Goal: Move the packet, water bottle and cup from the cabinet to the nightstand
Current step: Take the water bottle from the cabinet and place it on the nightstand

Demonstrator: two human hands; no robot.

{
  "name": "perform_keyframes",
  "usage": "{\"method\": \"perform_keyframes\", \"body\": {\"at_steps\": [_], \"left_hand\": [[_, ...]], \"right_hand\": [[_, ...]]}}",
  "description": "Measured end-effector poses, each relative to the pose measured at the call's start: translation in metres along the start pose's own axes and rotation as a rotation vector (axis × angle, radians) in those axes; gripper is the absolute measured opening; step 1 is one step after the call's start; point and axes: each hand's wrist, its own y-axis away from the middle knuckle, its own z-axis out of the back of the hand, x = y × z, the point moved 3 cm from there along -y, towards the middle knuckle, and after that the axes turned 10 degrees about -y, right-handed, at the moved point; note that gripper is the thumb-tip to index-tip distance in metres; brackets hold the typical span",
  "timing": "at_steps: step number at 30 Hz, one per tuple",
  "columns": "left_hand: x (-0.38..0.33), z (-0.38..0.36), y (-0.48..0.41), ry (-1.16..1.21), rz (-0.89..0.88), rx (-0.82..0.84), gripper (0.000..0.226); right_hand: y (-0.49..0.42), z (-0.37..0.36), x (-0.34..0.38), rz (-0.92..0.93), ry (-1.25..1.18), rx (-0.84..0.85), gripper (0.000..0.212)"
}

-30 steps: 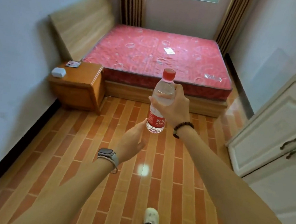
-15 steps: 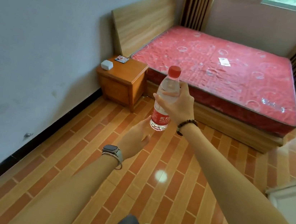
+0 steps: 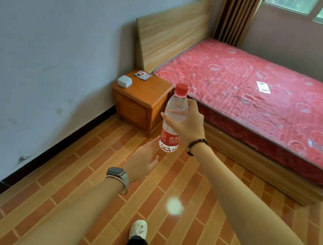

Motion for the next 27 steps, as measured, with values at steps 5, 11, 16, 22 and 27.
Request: {"method": "perform_keyframes", "body": {"at_steps": [5, 11, 16, 22, 27], "left_hand": [[0.048, 0.021, -0.068, 0.011, 0.038, 0.002, 0.067], [0.09, 0.045, -0.145, -0.054, -0.011, 0.003, 0.062], [0.117, 0.042, -0.205, -0.061, -0.004, 0.016, 0.061], [0.141, 0.033, -0.28, -0.06, 0.027, -0.001, 0.062], [0.153, 0.036, -0.356, -0.077, 0.094, -0.042, 0.06]], "right_hand": [[-0.079, -0.031, -0.003, 0.012, 0.004, 0.001, 0.067], [-0.154, -0.053, -0.015, 0.023, -0.015, -0.021, 0.068], [-0.214, -0.061, -0.039, 0.005, -0.03, -0.03, 0.068], [-0.295, -0.07, -0.075, 0.012, -0.024, 0.017, 0.067], [-0.379, -0.072, -0.096, 0.019, -0.058, 0.066, 0.061]]}}
